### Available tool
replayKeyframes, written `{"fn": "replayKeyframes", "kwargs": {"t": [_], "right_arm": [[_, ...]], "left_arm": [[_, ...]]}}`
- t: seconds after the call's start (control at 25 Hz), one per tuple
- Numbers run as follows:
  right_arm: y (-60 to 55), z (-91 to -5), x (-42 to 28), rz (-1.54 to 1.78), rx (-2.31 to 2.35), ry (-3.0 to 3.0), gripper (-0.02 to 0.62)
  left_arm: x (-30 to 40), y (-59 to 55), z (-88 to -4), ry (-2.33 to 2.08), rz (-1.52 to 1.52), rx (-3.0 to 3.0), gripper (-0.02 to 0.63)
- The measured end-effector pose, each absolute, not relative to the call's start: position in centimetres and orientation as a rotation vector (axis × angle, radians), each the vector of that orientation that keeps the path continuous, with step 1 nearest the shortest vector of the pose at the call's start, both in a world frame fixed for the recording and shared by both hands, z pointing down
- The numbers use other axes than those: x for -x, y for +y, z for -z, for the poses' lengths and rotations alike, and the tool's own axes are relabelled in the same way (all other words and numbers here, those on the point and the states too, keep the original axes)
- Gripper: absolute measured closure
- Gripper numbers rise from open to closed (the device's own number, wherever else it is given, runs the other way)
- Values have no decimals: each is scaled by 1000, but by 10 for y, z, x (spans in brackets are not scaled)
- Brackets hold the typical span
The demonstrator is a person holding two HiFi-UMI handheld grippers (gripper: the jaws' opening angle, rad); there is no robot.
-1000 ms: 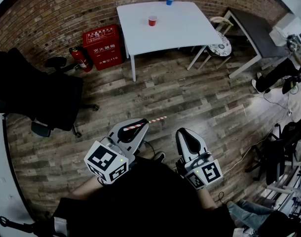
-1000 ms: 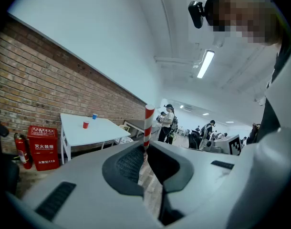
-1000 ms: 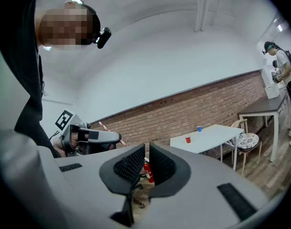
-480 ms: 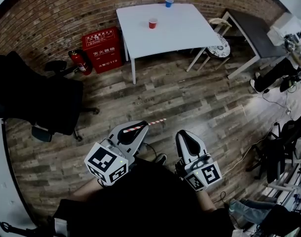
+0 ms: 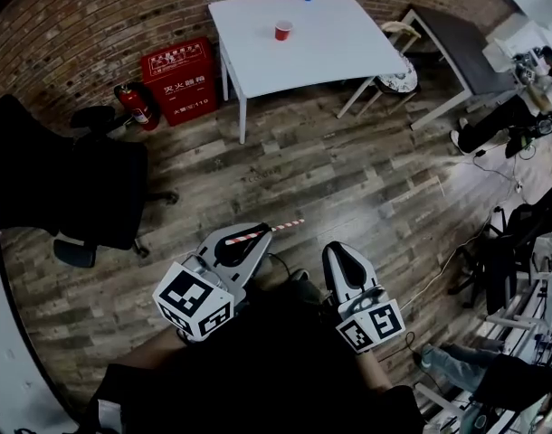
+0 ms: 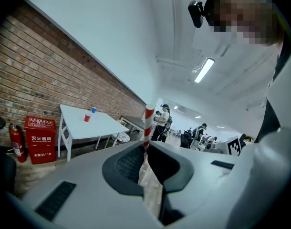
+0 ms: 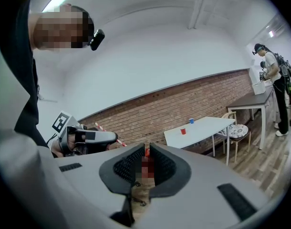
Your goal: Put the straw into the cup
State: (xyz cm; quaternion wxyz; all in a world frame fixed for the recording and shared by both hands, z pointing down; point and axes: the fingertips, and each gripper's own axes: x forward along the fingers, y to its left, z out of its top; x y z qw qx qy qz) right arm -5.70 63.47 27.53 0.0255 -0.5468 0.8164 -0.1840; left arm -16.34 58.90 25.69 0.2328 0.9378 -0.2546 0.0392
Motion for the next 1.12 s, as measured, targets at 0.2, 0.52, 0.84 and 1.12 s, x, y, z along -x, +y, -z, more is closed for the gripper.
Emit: {"fn": "replayKeyframes", "kwargs": {"t": [0.2, 0.52, 0.84, 1.12], "right_arm": [[634, -281, 73, 594, 1760, 2504, 543], [615, -294, 75, 647, 1733, 2546, 543], [576, -296, 51, 646, 1602, 2608, 543], [539, -291, -10, 647, 1527, 2610, 543]], "left_arm": [[181, 582, -267, -654, -100, -2552, 568], [175, 567, -281, -651, -119, -2519, 568], [149, 538, -276, -762, -134, -2520, 568], [93, 509, -268, -851, -144, -2522, 568]]}}
